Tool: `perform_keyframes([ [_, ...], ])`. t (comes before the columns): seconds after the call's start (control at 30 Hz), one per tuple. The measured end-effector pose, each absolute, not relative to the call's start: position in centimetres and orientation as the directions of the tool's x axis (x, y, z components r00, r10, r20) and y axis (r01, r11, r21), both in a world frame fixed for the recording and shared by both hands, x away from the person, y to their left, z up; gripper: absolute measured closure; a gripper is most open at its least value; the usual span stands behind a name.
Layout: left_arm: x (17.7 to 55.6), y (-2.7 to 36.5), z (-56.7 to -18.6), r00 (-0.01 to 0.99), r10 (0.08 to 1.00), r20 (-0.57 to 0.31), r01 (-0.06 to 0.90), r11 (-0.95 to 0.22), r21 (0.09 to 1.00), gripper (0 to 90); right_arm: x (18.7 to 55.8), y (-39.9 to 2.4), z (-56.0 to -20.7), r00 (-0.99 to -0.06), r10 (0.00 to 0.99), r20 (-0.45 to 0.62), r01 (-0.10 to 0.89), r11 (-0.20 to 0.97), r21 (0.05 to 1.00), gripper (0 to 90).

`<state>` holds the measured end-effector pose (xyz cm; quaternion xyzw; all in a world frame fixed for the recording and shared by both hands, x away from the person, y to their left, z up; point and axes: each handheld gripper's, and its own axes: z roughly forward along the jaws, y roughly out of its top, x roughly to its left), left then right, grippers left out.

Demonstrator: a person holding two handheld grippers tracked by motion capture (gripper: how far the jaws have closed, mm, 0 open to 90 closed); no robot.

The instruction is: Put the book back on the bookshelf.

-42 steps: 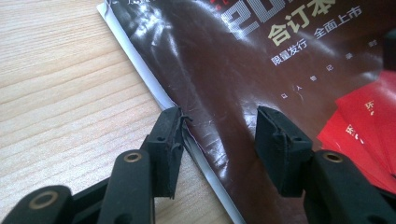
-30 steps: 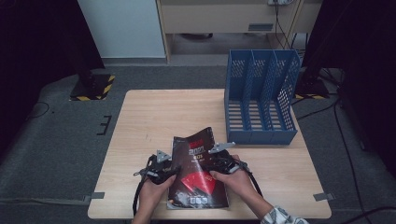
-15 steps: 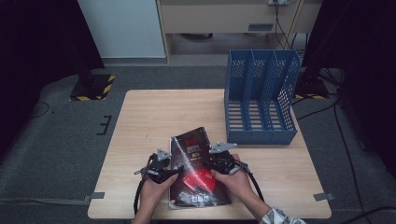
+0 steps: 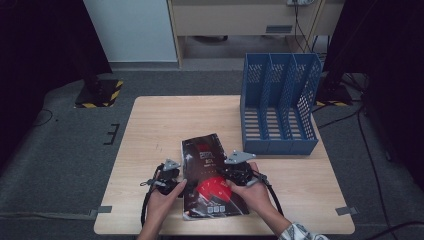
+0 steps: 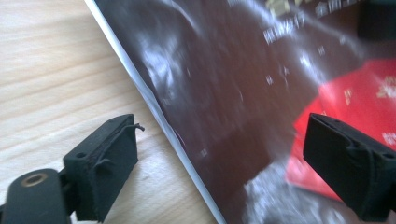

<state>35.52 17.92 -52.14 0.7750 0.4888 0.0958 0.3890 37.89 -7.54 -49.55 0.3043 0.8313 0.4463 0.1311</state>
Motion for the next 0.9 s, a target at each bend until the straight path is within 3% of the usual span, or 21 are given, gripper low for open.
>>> perform_keyframes([
  [0.9, 35.5, 17.1, -52.4, 0.598, 0.745, -0.297, 0.693, -0.294, 0.659, 17.0, 37.0, -7.4, -45.8, -0.797, 0.602, -0.049, 0.234, 0.381, 0.894, 85.8],
])
